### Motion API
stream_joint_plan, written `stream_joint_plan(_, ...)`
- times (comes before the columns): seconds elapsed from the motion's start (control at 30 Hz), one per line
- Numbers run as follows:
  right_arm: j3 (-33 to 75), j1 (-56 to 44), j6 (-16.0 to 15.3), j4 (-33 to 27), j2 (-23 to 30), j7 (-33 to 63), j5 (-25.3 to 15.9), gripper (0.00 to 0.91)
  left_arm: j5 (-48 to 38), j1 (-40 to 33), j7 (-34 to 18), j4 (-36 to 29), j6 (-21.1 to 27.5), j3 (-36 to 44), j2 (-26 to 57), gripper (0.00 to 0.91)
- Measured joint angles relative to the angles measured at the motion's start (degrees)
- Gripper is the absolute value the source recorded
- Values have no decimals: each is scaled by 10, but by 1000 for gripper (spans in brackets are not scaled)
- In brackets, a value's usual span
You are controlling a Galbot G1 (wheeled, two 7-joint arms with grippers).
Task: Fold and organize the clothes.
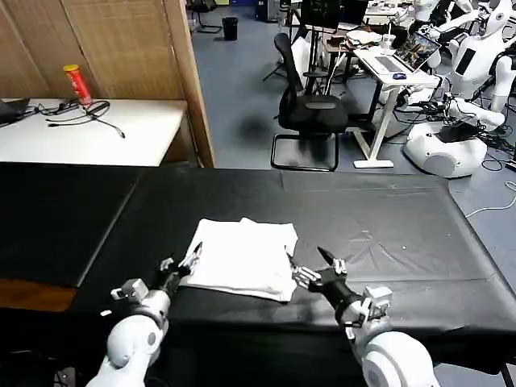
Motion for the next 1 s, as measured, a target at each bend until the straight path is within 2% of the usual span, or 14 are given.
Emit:
stream_joint_plan(0.07,2,0,0,2,0,0,0,878,-2,-1,0,2,3,1,0,0)
stream_joint_plan(0.37,7,6,1,2,4,-1,-2,878,-49,-9,-10,-5,34,-1,2,0)
stream_joint_plan(0.5,14,10,1,-6,3,0,-4,878,-9,-10,-10,-17,43,-6,12,0)
stream_joint_plan(0.67,30,20,3,-21,-6,0,-19,878,90,-7,-6,-33,46,-25,49,0)
stream_joint_plan(0.83,34,31,3,-43,-6,1,-23,878,151,3,-2,-44,37,-54,119,0)
stream_joint_plan(1.0,29,44,3,-63,-3,1,-27,878,163,14,-2,-47,34,-93,208,0)
